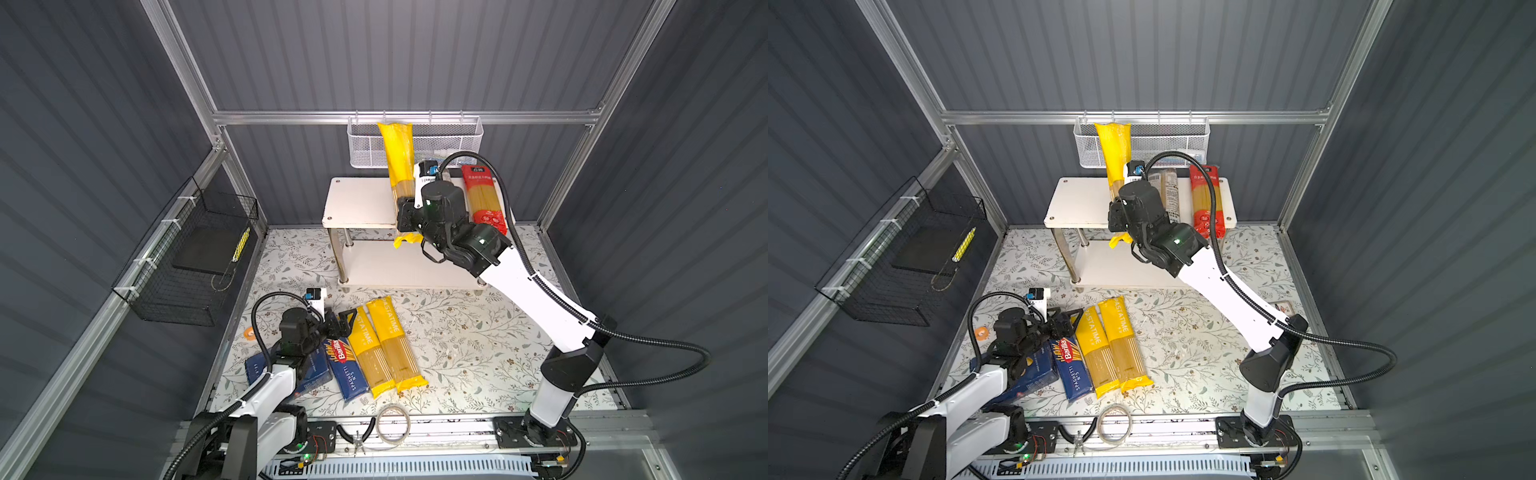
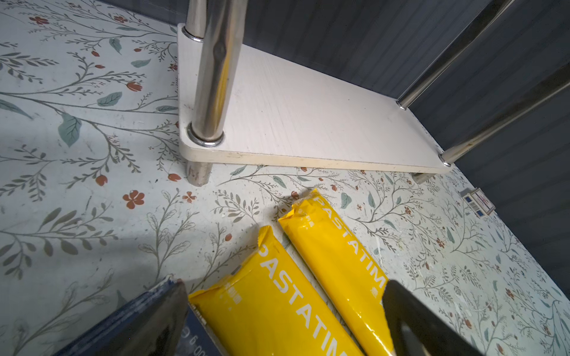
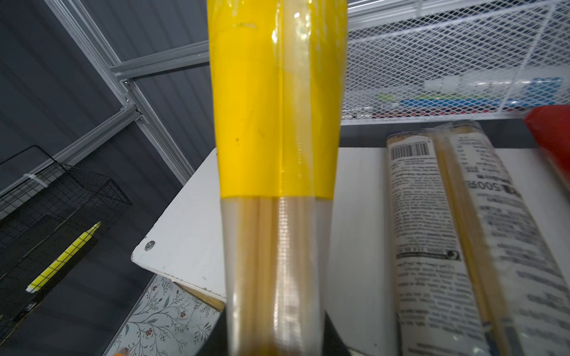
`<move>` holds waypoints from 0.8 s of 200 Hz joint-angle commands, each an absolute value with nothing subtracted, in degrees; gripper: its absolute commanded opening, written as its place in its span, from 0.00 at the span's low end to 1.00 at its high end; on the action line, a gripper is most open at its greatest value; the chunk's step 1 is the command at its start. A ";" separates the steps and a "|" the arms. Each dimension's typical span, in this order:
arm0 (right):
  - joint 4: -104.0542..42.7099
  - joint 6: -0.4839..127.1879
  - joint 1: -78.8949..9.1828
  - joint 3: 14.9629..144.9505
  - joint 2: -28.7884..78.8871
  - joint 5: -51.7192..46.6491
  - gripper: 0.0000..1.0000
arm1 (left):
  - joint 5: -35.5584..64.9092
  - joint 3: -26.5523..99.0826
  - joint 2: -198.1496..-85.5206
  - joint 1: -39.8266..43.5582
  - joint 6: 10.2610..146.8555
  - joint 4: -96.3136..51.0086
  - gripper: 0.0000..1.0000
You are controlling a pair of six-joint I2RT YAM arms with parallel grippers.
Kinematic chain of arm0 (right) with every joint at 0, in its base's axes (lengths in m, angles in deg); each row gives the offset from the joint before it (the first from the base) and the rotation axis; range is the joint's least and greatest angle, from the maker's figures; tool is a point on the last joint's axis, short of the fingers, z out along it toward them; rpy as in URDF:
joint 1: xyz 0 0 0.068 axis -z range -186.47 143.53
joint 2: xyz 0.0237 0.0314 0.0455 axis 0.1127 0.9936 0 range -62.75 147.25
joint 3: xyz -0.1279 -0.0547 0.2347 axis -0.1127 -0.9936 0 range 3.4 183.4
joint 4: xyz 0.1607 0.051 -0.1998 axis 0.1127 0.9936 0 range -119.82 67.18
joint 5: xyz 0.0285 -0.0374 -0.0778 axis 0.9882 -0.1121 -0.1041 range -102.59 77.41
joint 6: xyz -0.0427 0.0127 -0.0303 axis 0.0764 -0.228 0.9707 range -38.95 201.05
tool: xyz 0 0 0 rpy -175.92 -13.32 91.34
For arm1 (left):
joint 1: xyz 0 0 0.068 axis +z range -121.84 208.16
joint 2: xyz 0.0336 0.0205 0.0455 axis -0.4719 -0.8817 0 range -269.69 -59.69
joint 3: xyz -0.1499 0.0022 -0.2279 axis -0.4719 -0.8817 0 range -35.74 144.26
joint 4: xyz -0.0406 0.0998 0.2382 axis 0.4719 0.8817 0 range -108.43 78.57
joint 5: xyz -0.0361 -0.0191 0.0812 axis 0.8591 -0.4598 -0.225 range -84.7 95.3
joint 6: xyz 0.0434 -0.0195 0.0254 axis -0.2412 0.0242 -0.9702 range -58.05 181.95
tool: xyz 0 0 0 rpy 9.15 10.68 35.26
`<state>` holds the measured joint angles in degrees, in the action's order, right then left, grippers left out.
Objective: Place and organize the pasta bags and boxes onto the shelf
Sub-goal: 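Carry the yellow bag up to the top shelf beside the clear bag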
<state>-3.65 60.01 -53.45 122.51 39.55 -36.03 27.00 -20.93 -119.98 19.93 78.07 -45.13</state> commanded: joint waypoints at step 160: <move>-11.91 54.82 -48.58 128.56 44.31 -39.33 0.38 | 27.63 -19.71 -120.22 19.63 77.20 -45.81 1.00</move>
